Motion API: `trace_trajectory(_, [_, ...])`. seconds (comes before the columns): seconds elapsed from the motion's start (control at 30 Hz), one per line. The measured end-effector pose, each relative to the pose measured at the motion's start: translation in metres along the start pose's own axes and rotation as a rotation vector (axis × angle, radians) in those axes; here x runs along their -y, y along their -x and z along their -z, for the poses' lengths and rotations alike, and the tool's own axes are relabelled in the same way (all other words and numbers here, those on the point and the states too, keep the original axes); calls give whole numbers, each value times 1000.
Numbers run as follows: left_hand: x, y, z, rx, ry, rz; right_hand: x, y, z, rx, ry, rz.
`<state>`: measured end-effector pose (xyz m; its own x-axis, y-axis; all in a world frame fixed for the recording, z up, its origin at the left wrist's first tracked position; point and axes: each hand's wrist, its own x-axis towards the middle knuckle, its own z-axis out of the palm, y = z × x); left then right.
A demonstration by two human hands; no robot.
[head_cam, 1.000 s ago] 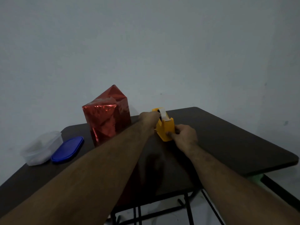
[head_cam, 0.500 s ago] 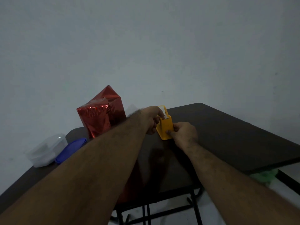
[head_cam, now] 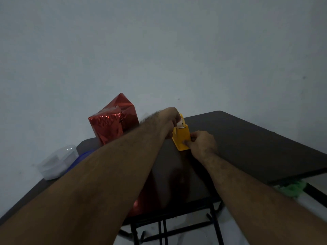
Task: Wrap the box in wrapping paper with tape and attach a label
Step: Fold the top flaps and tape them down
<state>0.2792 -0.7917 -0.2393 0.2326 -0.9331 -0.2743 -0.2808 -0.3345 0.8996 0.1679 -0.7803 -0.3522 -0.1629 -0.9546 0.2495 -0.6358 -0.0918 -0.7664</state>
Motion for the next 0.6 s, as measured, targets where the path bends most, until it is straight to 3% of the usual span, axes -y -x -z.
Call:
trace_trajectory(0.23, [20, 13, -2, 25, 59, 44, 0, 2, 2, -25, 1, 10])
trace_trajectory(0.6, [60, 6, -19, -41, 176, -27, -5, 1, 1, -32, -126, -2])
